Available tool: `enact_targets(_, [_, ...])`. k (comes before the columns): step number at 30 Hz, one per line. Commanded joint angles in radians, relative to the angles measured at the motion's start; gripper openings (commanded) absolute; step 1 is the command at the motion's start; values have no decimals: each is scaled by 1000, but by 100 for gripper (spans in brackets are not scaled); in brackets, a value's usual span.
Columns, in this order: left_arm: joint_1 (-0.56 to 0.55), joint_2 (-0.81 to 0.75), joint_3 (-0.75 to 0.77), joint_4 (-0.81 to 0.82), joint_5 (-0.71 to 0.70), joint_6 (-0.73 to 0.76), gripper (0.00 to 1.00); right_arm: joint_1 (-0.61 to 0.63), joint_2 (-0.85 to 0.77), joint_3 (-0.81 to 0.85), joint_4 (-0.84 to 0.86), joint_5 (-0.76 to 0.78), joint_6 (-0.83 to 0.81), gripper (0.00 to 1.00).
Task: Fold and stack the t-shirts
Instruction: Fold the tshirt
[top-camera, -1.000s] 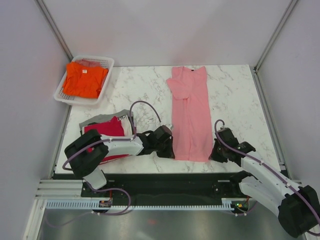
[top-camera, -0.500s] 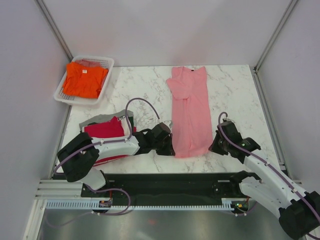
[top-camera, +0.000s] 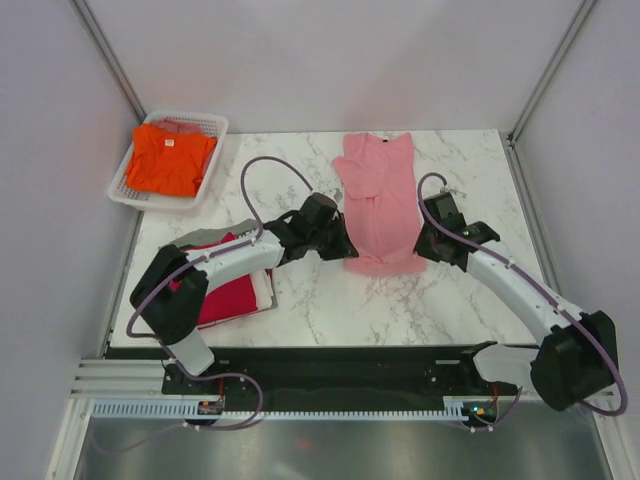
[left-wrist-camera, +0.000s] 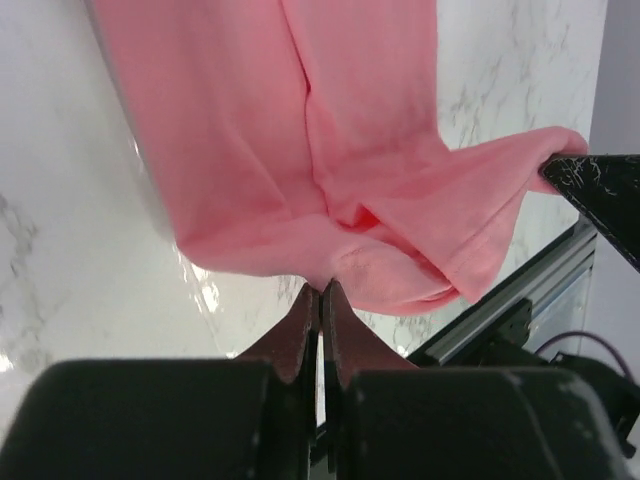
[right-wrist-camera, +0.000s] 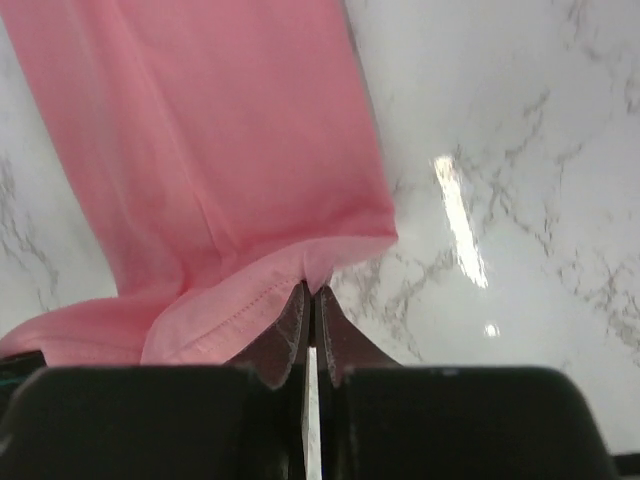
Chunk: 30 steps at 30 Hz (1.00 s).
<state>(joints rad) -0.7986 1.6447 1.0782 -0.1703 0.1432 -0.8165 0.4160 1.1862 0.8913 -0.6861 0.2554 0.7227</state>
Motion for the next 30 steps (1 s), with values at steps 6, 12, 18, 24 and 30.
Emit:
enact_targets(6, [174, 206, 276, -34, 79, 33, 2, -178, 323, 268, 190, -57, -89, 0])
enact_targets(12, [259, 355, 487, -50, 116, 28, 2, -215, 528, 481, 266, -90, -126, 1])
enact_targets(18, [309, 530, 685, -80, 168, 20, 2, -250, 733, 648, 269, -151, -134, 1])
enact_targets(24, [360, 731, 910, -94, 240, -10, 2, -304, 891, 790, 283, -206, -123, 1])
enact_targets(30, [386, 824, 1042, -118, 297, -24, 91, -322, 957, 864, 300, -266, -134, 84])
